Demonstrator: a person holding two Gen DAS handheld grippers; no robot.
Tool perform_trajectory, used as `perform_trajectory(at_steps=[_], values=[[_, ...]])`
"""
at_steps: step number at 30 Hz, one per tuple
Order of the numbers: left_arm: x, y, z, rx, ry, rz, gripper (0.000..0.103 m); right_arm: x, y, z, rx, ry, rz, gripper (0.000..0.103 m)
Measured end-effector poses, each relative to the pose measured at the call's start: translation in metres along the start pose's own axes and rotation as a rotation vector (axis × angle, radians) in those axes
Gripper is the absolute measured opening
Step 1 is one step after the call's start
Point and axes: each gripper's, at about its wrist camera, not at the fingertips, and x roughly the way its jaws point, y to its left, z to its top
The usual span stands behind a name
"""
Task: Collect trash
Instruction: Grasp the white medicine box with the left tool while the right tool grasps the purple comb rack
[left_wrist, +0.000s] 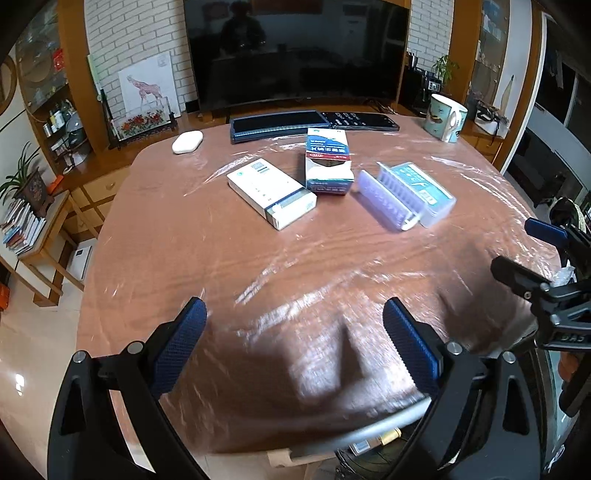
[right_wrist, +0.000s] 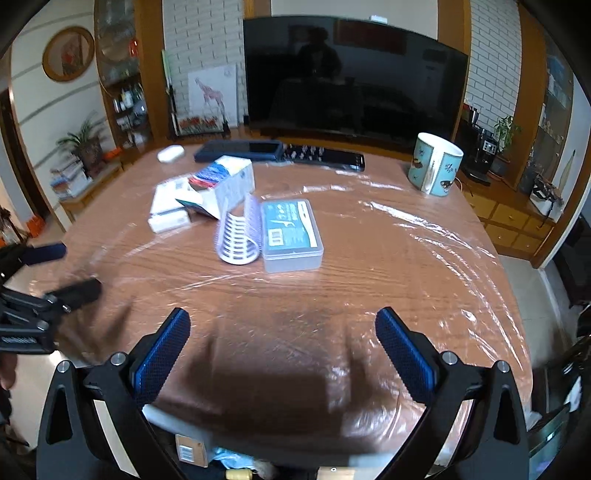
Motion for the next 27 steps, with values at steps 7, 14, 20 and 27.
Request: perform_trajectory(at_steps=[7, 14, 20, 27], values=[[0.029, 0.006, 0.024, -0.021, 0.027, -0.022, 0.097, 0.027, 0.015, 0.021, -0.08, 0.011, 0.078, 0.097], [0.069, 0.025, 0.06, -0.146, 0.076, -0.032, 0.097, 0.064, 0.044, 0.038, -0.214, 0.041, 0.113, 0.08], [0.093, 0.026, 0.08, -0.146, 0.097, 0.005, 0.097, 0.081, 0.059, 0.053, -0.28, 0.047, 0.086, 0.072], [0.109, 0.024, 0.093, -0.126, 0.113, 0.041, 0.097, 0.095, 0.065, 0.06, -0.293, 0.125, 0.139, 0.067]])
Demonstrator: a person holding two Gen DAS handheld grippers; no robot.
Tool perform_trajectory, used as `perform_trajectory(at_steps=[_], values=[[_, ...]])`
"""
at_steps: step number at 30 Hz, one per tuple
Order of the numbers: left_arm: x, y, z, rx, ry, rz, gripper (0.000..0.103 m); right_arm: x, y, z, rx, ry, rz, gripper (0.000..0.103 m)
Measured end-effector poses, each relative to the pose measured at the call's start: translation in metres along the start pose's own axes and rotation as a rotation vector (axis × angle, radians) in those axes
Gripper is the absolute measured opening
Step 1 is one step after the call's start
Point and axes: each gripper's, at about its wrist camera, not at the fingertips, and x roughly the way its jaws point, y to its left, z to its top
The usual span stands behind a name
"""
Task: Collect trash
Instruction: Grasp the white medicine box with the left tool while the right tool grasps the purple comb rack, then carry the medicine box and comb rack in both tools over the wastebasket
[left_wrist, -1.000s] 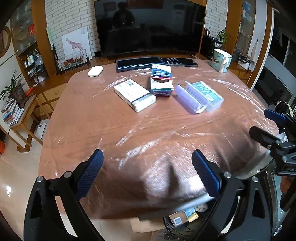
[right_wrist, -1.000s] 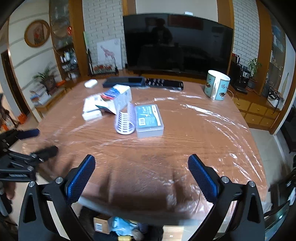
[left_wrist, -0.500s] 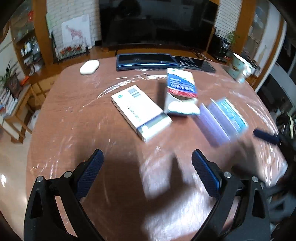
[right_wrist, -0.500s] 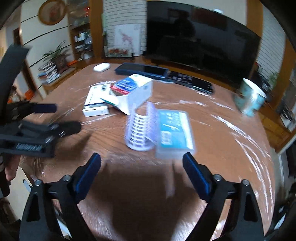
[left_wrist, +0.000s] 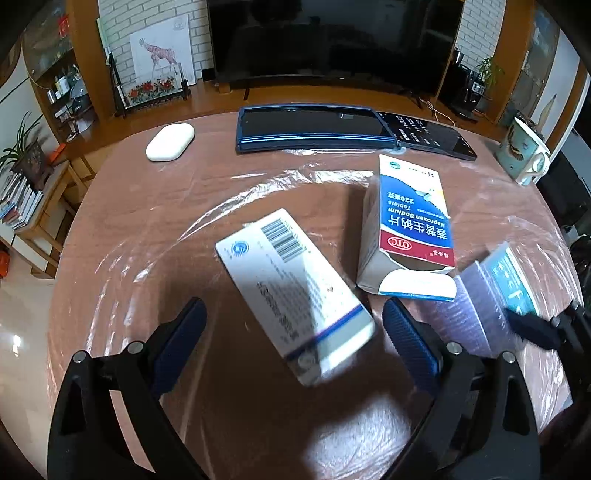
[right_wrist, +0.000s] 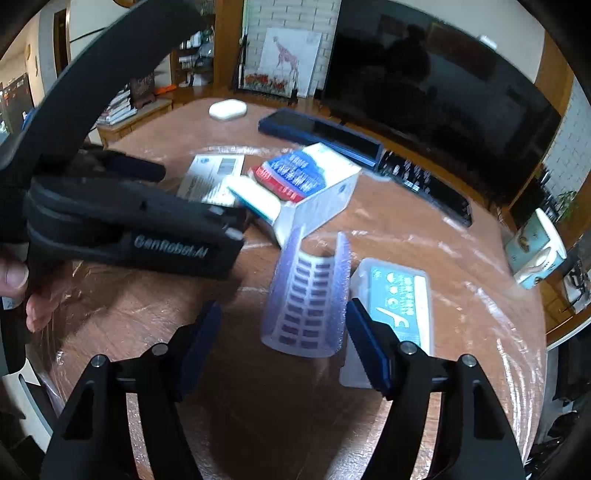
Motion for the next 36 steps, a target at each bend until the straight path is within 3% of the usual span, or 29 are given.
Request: perform_trajectory(at_steps=[4, 13, 16, 29, 36], values=[[0.004, 0.002, 0.003, -0.005, 0.012, -0.005, 0.087, 0.008, -0.005, 0.001, 0.023, 0.032, 0.03, 0.056], [0.004, 0.008, 0.004, -0.019, 0.018, -0.088, 0.06, 0.011, -0.022, 0.01, 0.139, 0.056, 0.113, 0.057], [0.002, 0.007, 0.002, -0.008, 0.018, -0.1, 0.055, 0.01, -0.026, 0.01, 0.165, 0.049, 0.139, 0.047], [-0.014, 0.017, -0.008, -0.058, -0.019, -0.151, 0.054, -0.015, -0.044, -0.011, 0.319, -0.007, 0.279, 0.045], [-0.024, 0.021, -0.021, -0.079, -0.029, -0.165, 0.054, -0.024, -0.047, -0.023, 0.353, -0.009, 0.289, 0.045]])
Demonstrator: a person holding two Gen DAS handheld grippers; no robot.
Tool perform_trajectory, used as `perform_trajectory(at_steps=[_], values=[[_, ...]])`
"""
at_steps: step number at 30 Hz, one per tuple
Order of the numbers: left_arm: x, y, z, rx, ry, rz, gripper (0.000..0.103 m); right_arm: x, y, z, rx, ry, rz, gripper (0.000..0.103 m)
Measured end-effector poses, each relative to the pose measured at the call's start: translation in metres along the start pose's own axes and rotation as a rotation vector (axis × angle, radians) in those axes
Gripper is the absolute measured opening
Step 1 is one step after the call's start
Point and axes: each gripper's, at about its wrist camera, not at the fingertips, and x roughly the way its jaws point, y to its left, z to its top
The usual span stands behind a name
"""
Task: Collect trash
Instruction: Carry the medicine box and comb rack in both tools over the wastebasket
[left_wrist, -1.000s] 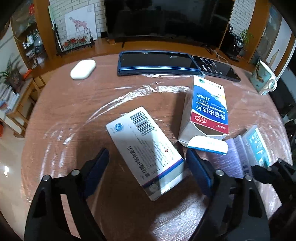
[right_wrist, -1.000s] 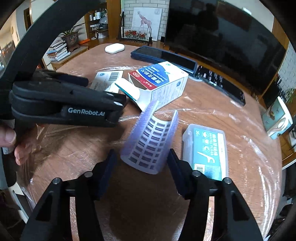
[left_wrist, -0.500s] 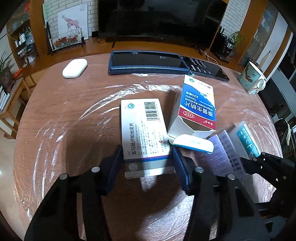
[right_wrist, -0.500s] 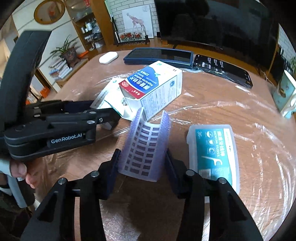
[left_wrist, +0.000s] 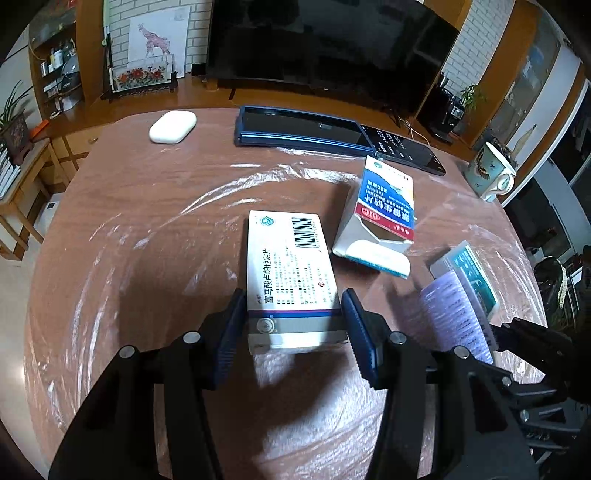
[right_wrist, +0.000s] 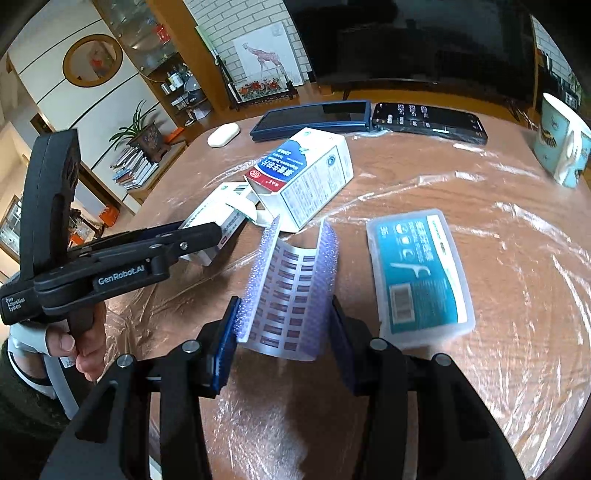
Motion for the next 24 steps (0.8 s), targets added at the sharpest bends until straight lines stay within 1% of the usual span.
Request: perform_trajectory(at_steps=[3, 9, 15, 16, 19, 21, 24], values=[[-0.005, 0.001, -0.003, -0.004, -0.008, -0.005, 0.053, -0.006, -0.001, -0.008, 0.013, -0.006, -0.001, 0.045], [-0.018, -0.001, -0.009, -0.011, -0.043, -0.014, 0.053, -0.012, 0.004, -0.014, 0.012, -0.017, -0.006, 0.045], [-0.003, -0.002, -0.021, 0.021, 0.016, 0.005, 0.053, -0.008, 0.008, -0.017, 0.01, -0.008, -0.021, 0.045], [0.0, -0.003, -0.022, 0.031, 0.024, 0.015, 0.053, -0.008, 0.009, -0.018, 0.011, -0.005, -0.023, 0.045], [0.001, -0.008, -0.024, 0.068, 0.015, 0.048, 0.053, -0.005, 0.009, -0.019, 0.012, 0.001, -0.028, 0.045], [0.003, -0.009, -0.024, 0.073, 0.018, 0.064, 0.052, -0.003, 0.009, -0.019, 0.013, 0.003, -0.029, 0.045], [0.006, -0.019, -0.026, 0.134, 0.017, 0.124, 0.052, -0.003, 0.011, -0.023, 0.008, 0.004, -0.035, 0.045]])
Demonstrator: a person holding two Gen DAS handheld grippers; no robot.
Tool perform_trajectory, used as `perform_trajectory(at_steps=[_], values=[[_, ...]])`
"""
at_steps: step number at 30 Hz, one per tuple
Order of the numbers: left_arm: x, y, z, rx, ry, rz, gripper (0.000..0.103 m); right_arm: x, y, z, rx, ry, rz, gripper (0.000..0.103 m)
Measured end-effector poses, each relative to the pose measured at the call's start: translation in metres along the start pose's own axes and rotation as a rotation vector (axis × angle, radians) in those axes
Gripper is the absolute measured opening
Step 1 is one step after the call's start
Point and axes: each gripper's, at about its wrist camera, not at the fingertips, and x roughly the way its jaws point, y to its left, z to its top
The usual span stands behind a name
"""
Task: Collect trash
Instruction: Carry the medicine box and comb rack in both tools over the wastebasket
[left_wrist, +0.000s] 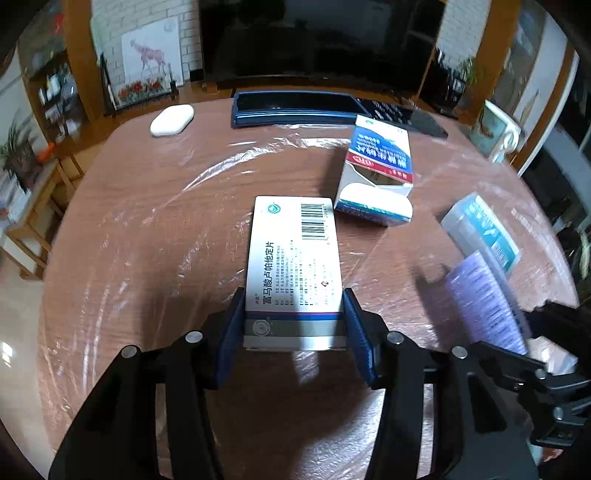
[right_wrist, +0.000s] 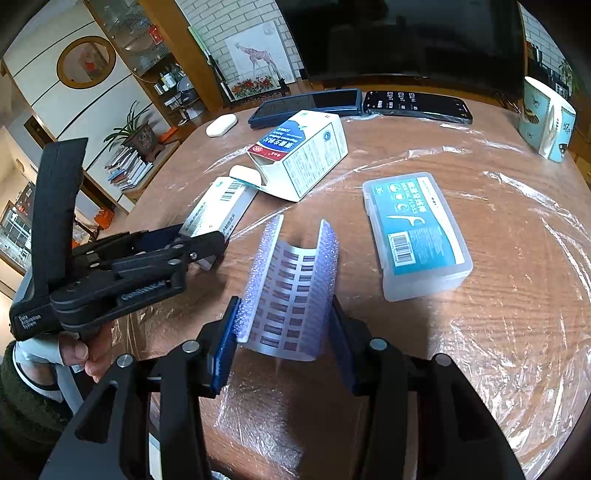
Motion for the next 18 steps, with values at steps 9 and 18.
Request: perform_trajectory(at_steps=[9, 18], values=[[-0.003, 0.002, -0.003, -0.02, -0.025, 0.009, 0.051, -0.003, -0.002, -0.003, 0.003, -0.009, -0.012, 0.045], [-0.02, 0.002, -0.011, -0.029, -0.054, -0.029, 0.051, -0.007, 0.0, -0.005, 0.009, -0.026, -0.02, 0.045]])
